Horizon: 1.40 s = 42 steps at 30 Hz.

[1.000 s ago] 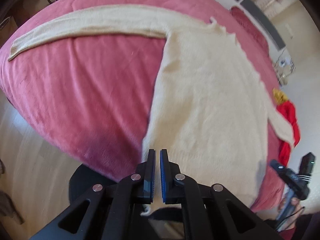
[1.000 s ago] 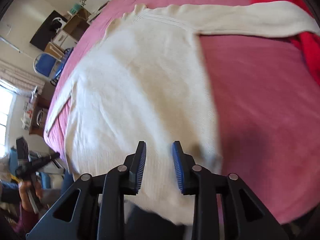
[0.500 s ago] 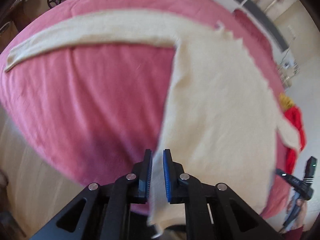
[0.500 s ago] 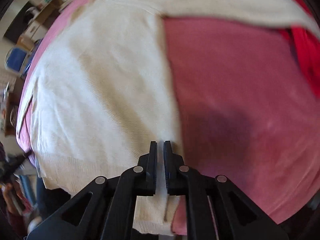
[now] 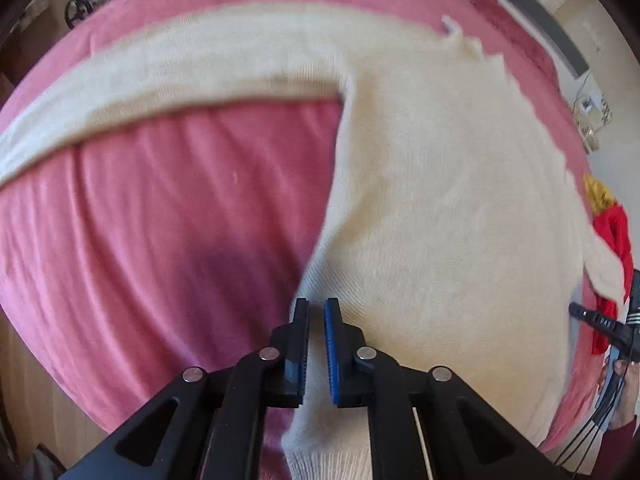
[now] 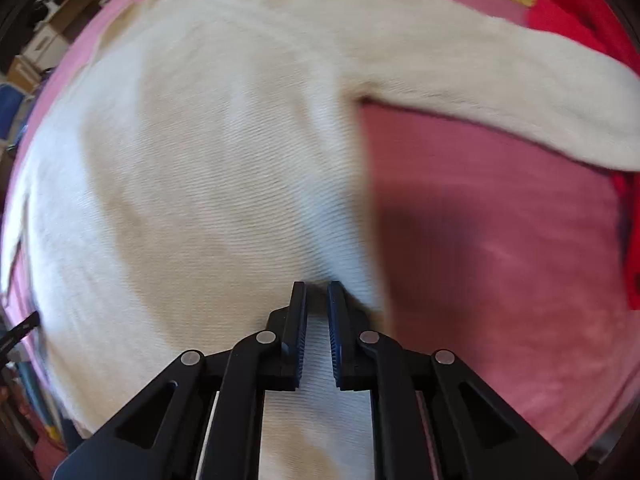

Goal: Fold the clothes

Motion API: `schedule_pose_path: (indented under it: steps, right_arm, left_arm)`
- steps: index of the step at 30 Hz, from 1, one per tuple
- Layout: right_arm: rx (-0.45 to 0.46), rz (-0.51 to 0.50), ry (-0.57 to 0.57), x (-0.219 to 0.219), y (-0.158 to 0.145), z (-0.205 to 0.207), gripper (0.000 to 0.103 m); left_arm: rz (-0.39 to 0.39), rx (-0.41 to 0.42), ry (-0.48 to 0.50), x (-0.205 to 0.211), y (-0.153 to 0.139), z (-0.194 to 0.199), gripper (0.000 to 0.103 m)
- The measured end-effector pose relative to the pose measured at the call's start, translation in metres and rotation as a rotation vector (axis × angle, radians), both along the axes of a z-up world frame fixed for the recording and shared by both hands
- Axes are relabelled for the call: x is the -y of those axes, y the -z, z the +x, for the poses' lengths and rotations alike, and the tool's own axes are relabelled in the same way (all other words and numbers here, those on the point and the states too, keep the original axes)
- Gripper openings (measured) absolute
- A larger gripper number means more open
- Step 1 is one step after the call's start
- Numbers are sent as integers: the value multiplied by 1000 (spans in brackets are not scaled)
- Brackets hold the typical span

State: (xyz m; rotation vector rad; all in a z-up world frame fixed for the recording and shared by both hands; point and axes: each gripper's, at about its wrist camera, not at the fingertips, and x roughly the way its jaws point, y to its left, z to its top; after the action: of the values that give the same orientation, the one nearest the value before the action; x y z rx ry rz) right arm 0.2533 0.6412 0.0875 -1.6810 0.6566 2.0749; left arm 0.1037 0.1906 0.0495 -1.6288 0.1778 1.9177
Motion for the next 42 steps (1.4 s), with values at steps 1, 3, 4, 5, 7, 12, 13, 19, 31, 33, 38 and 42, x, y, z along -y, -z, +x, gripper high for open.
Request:
schedule_pose_path:
  steps: [1, 3, 4, 5, 7, 12, 13, 19, 31, 33, 38, 42]
  right_arm:
    - [-13, 8, -5, -2, -7, -2, 13]
    - [-77, -7, -49, 4, -24, -21, 13]
    - [-119, -34, -80, 10, -31, -33, 13]
    - [-156, -71, -109, 15, -34, -48, 14]
    - [-197, -130, -152, 23, -34, -77, 16]
    - [-75, -112, -142, 32, -3, -98, 10]
    - [-68, -105, -127, 21, -3, -94, 7]
    - [-53, -54, -74, -14, -22, -75, 7]
    - [-77, 30, -36, -52, -44, -124, 7]
    - [-90, 32, -20, -66, -51, -113, 12]
    - [-104, -2, -73, -70, -61, -100, 14]
    - [68, 112, -52, -81, -38, -85, 12]
  left_arm:
    - [36, -10, -6, -3, -10, -4, 8]
    - [105, -28, 6, -18, -27, -7, 10]
    - [137, -36, 24, -31, -33, -6, 12]
    - [137, -46, 53, -49, -35, -5, 13]
    - [97, -62, 104, -81, -35, 1, 13]
    - [-102, -68, 133, -69, 12, 7, 15]
    - [-95, -75, 135, -59, 16, 5, 15]
    - [-42, -147, 121, -37, -13, 5, 13]
    - [-89, -144, 135, -103, 10, -40, 17]
    - [-31, -155, 105, -95, -4, -43, 17]
    - [7, -230, 89, -105, -26, -53, 17]
    - [-135, -207, 39, -104, 1, -85, 19]
